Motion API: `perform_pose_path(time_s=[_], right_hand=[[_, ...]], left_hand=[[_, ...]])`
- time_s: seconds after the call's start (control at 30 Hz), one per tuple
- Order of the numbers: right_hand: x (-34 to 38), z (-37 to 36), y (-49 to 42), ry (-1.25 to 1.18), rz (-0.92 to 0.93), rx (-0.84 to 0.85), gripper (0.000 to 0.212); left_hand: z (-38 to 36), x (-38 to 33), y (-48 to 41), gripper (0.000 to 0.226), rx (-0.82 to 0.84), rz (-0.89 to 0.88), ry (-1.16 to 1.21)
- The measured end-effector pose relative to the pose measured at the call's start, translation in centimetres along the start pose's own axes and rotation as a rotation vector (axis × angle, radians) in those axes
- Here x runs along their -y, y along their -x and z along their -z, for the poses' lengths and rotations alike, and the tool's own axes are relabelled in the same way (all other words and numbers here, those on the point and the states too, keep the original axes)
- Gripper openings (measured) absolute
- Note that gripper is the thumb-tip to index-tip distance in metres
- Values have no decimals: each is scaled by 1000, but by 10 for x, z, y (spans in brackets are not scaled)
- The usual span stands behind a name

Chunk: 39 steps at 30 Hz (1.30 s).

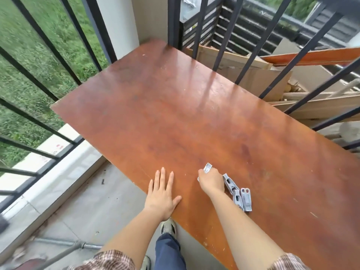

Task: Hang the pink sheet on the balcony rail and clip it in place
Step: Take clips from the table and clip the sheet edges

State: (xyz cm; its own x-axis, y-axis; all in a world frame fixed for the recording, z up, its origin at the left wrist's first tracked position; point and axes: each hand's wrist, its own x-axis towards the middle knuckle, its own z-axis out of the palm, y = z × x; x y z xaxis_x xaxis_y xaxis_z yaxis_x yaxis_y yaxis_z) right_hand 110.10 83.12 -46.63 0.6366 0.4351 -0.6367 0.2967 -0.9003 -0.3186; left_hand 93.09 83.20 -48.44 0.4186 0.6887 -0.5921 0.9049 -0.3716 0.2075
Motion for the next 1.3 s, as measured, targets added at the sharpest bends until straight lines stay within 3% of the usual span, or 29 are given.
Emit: perform_pose_path(time_s=[0.2,0.4,0.73,0.87,1.03,1.3], right_hand=[[4,2,22,0,125,18,28],[37,-11,58,-327,226,169,23],[131,-96,224,-440,512,546,37],[155,-136,302,-439,634,709,20],[179,-185,395,-456,697,960,19],[207,-221,495,-376,843,1223,31]], left_hand=[[30,8,0,69,108,-20,125],[40,51,49,60,-35,83,263],[84,186,208,54,-487,298,240],[97,230,286,53,-632,343,96],[106,275,382,46,-706,345,-237],[149,298,509,40,-455,513,-806]])
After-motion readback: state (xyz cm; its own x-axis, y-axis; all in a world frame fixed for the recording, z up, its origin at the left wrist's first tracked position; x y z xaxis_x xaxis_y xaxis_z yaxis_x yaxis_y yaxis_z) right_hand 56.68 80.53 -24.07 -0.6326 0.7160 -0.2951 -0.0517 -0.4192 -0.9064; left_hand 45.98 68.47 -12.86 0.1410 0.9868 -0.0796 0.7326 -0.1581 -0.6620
